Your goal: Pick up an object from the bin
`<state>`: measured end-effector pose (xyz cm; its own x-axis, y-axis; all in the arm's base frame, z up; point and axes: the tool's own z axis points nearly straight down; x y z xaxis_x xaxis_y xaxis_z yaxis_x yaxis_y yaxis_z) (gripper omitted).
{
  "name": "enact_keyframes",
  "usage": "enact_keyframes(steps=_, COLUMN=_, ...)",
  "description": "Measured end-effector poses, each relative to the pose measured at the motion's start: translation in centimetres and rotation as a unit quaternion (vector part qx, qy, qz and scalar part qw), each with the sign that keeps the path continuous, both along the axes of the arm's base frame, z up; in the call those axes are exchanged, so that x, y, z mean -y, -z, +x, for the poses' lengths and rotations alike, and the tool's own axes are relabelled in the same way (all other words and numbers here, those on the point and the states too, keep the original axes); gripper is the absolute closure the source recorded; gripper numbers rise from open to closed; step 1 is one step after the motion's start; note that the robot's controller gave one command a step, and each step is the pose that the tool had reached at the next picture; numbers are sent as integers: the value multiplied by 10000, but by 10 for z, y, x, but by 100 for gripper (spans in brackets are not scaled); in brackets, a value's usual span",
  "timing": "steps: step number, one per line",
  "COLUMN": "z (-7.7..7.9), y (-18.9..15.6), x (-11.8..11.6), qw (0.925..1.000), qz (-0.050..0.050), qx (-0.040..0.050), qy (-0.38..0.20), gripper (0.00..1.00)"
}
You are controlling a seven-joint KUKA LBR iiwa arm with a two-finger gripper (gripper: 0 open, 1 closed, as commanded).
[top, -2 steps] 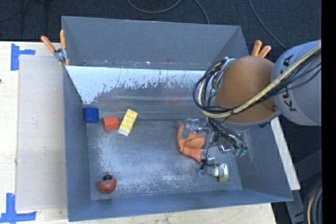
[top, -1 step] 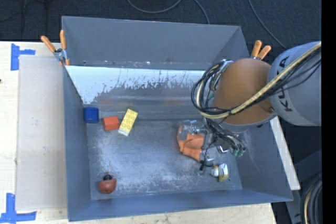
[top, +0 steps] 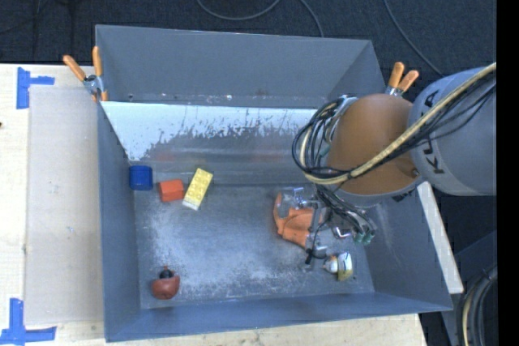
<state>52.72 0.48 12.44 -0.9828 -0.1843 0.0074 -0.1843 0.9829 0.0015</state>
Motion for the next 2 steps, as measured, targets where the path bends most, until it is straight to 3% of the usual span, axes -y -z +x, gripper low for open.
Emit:
enact_keyframes(steps=1, z=30, y=-23, x=3, qw=9998, qz=9, qx=4, qy=-179, gripper=0)
enact_keyframes(steps=2, z=60, y=-11, x=14, qw=9971, qz=8, qx=31, qy=-755, gripper=0)
